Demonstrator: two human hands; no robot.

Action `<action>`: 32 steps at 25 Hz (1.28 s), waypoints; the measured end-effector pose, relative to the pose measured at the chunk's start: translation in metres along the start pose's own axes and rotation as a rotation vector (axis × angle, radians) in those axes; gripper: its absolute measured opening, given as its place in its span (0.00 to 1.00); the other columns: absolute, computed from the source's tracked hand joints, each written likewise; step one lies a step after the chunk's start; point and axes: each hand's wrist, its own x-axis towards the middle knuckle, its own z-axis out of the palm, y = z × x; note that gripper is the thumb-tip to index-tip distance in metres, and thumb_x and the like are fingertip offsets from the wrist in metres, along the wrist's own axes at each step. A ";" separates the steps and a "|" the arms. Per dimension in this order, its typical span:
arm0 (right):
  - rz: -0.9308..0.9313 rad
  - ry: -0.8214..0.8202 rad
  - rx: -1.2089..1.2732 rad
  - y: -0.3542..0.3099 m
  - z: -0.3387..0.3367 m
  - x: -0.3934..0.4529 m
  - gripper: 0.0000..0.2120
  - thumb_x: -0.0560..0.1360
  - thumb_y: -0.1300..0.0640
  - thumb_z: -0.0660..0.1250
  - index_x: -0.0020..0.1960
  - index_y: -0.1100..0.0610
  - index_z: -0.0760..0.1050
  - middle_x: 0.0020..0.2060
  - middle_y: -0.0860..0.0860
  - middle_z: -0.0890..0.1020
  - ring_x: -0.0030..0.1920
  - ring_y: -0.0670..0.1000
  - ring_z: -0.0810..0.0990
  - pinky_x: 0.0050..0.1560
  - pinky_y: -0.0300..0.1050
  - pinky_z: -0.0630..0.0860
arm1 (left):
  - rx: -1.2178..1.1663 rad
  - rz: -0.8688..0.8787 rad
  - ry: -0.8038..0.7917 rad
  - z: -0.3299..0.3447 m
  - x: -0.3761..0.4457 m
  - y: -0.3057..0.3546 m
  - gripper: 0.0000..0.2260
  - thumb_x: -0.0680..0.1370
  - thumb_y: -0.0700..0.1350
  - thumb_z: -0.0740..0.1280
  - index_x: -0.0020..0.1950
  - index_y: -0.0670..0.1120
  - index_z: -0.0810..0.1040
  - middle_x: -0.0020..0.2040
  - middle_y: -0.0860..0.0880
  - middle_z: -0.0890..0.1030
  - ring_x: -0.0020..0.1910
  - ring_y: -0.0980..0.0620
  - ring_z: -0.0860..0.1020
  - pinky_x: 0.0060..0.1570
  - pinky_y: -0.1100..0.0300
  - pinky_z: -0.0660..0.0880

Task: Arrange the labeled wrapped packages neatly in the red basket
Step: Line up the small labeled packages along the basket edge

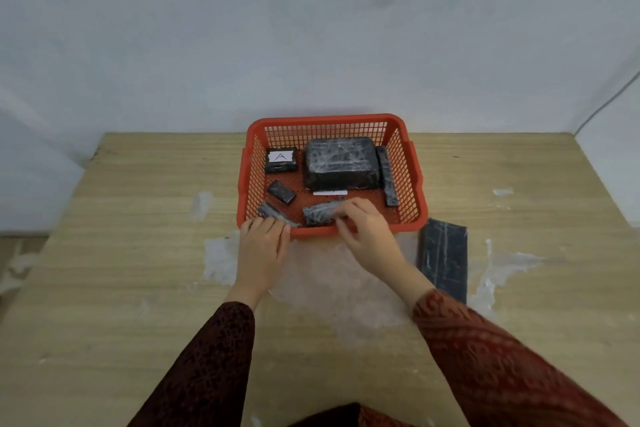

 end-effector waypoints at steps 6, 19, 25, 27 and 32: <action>-0.128 -0.427 -0.281 -0.011 0.063 0.101 0.13 0.77 0.60 0.60 0.61 0.58 0.73 0.55 0.58 0.74 0.55 0.59 0.73 0.52 0.54 0.75 | 0.009 -0.007 0.017 0.003 0.001 -0.001 0.14 0.80 0.45 0.56 0.47 0.43 0.81 0.43 0.47 0.83 0.45 0.46 0.78 0.55 0.53 0.67; 0.027 -0.447 -0.473 -0.002 0.110 0.157 0.13 0.76 0.69 0.58 0.60 0.65 0.72 0.59 0.62 0.73 0.58 0.62 0.74 0.52 0.53 0.75 | -0.248 -0.213 0.167 -0.006 0.050 -0.029 0.10 0.79 0.39 0.60 0.56 0.42 0.79 0.63 0.41 0.75 0.64 0.44 0.72 0.63 0.51 0.69; -0.045 -0.370 -0.575 0.001 0.122 0.157 0.13 0.78 0.62 0.58 0.61 0.62 0.71 0.57 0.59 0.77 0.58 0.60 0.74 0.54 0.52 0.72 | -0.543 -0.324 0.106 0.007 0.054 -0.038 0.20 0.82 0.45 0.55 0.75 0.45 0.61 0.74 0.45 0.64 0.74 0.50 0.63 0.69 0.49 0.67; -0.055 -0.311 -0.645 0.003 0.125 0.158 0.12 0.78 0.62 0.57 0.59 0.63 0.74 0.56 0.59 0.78 0.57 0.60 0.74 0.54 0.52 0.70 | -0.680 -0.412 0.106 0.010 0.053 -0.040 0.22 0.82 0.47 0.54 0.77 0.46 0.57 0.74 0.47 0.66 0.73 0.54 0.65 0.69 0.49 0.68; -0.065 -0.313 -0.608 -0.004 0.124 0.163 0.11 0.78 0.60 0.60 0.58 0.61 0.73 0.55 0.58 0.76 0.56 0.59 0.74 0.53 0.51 0.69 | -0.801 -0.475 0.129 0.011 0.051 -0.042 0.22 0.82 0.45 0.53 0.77 0.47 0.58 0.74 0.49 0.68 0.72 0.56 0.66 0.69 0.50 0.68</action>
